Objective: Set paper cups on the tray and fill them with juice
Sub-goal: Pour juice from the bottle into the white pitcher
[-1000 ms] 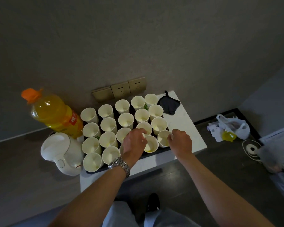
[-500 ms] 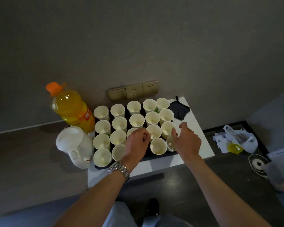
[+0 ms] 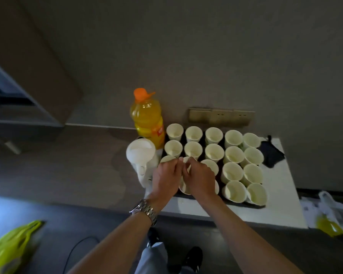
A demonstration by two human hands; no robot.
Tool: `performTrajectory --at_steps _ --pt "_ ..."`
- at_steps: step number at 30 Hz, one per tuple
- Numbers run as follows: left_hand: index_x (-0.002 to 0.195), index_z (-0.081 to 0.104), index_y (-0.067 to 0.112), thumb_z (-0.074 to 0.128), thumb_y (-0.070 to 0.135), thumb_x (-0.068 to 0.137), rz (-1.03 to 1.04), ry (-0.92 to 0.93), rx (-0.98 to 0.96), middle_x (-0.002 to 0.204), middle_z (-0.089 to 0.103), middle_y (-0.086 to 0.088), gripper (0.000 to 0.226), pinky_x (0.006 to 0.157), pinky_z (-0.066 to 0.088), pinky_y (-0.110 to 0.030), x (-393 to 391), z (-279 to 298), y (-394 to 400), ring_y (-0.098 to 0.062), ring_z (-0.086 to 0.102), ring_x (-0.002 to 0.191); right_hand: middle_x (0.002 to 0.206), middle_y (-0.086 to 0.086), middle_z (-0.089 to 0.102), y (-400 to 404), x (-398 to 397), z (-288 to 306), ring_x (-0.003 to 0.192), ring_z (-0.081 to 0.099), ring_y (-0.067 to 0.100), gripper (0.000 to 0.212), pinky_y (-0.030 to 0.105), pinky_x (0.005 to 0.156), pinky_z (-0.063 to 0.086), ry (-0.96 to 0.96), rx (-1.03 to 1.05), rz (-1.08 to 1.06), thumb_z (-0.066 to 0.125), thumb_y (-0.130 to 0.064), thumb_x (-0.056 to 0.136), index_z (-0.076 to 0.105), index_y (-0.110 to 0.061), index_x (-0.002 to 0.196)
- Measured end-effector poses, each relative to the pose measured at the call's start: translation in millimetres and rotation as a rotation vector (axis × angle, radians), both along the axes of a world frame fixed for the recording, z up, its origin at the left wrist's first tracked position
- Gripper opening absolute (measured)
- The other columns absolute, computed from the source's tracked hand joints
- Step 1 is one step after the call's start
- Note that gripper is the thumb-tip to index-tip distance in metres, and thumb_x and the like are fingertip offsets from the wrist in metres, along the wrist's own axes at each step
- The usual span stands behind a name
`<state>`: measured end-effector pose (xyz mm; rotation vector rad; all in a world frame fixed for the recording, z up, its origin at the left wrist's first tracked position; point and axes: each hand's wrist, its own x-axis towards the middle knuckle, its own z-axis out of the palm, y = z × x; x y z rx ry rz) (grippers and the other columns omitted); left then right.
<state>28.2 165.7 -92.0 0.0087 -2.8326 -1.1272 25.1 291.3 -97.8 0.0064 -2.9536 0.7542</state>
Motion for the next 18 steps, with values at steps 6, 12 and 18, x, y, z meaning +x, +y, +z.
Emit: performTrajectory --at_steps 6,12,18 --pt "0.097 0.058 0.019 0.053 0.033 0.100 0.232 0.112 -0.086 0.101 0.061 0.002 0.014 0.076 0.055 -0.043 -11 4 -51 -0.017 0.055 0.095 0.093 0.003 0.072 -60 -14 -8 0.086 0.068 0.023 0.020 0.028 0.066 0.038 -0.126 -0.180 0.143 0.053 -0.033 0.100 0.065 -0.018 0.100" --pt "0.142 0.039 0.025 0.057 0.056 0.093 0.338 -0.158 -0.194 0.144 0.031 -0.004 0.061 0.105 0.033 -0.043 -28 -8 -81 -0.027 0.032 0.128 0.118 0.002 0.068 -96 -34 0 0.108 0.064 0.025 0.027 0.037 0.083 0.050 -0.188 -0.419 0.131 0.049 -0.029 0.103 0.052 -0.024 0.130" --pt "0.139 0.044 0.028 0.067 0.047 0.089 0.147 -0.110 -0.287 0.150 0.032 -0.006 0.058 0.098 0.052 -0.045 -31 -4 -100 -0.032 0.030 0.135 0.136 0.000 0.061 -107 -59 0 0.121 0.059 0.023 0.041 0.040 0.097 0.049 -0.241 -0.375 0.136 0.030 -0.046 0.108 0.043 -0.030 0.144"
